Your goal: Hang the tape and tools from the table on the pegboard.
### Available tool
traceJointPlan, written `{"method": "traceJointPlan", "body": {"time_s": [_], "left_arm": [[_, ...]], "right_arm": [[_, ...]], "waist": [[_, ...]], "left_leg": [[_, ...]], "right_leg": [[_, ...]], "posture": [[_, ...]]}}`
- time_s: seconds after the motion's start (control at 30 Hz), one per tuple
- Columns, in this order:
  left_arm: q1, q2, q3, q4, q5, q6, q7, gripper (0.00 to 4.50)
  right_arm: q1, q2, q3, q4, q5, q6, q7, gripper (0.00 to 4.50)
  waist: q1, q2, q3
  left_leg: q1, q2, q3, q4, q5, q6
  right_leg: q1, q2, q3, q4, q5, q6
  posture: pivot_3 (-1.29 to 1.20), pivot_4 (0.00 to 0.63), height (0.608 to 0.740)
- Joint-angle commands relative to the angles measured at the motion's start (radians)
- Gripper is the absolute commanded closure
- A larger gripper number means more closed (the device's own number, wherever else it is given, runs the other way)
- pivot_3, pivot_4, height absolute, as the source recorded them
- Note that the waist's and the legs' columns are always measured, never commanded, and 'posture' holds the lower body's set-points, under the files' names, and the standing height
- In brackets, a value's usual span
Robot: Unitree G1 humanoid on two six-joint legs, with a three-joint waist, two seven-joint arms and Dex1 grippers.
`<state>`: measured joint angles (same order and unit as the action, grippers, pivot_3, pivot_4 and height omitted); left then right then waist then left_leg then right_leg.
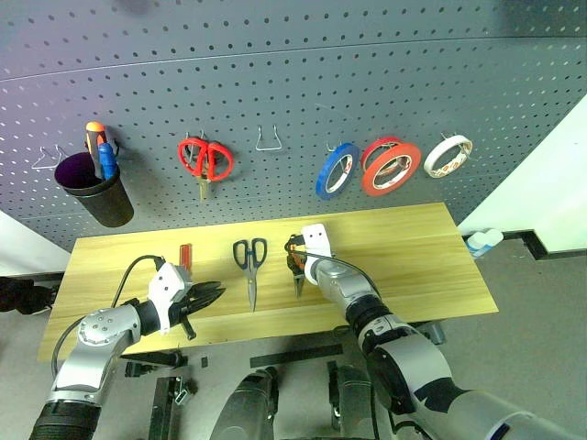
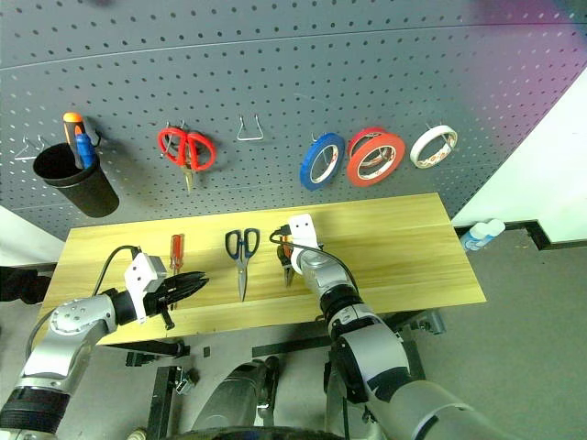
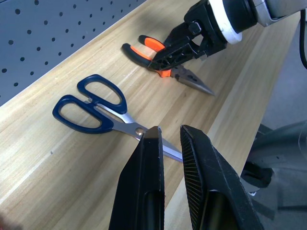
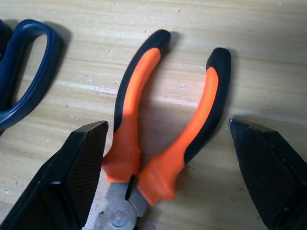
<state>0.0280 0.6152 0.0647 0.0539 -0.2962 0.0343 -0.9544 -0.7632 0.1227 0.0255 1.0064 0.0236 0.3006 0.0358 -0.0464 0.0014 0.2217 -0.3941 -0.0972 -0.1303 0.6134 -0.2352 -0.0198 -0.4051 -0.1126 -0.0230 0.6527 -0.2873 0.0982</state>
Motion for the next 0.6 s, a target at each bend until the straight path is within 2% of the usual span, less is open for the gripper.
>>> {"method": "traceJointPlan", "body": {"time_s": [0.03,0.6], "left_arm": [[0.01,0.011,0.028,-0.041,-0.015,0.0,0.005,3.86],[0.011,0.011,0.037,-0.044,-0.021,0.007,0.002,3.86]], "right_arm": [[-0.007,0.065,-0.005,-0.004,0.012,0.012,-0.006,0.29],[0.008,0.07,-0.006,0.001,0.018,0.116,-0.07,0.29]], "waist": [[0.0,0.0,0.0],[0.002,0.0,0.0]], "left_leg": [[0.0,0.0,0.0,0.0,0.0,0.0],[0.001,0.0,0.0,0.0,0.0,0.0]], "right_leg": [[0.0,0.0,0.0,0.0,0.0,0.0],[0.0,0.0,0.0,-0.001,0.0,-0.001]], "posture": [[0.0,0.253,0.74],[0.0,0.252,0.74]]}}
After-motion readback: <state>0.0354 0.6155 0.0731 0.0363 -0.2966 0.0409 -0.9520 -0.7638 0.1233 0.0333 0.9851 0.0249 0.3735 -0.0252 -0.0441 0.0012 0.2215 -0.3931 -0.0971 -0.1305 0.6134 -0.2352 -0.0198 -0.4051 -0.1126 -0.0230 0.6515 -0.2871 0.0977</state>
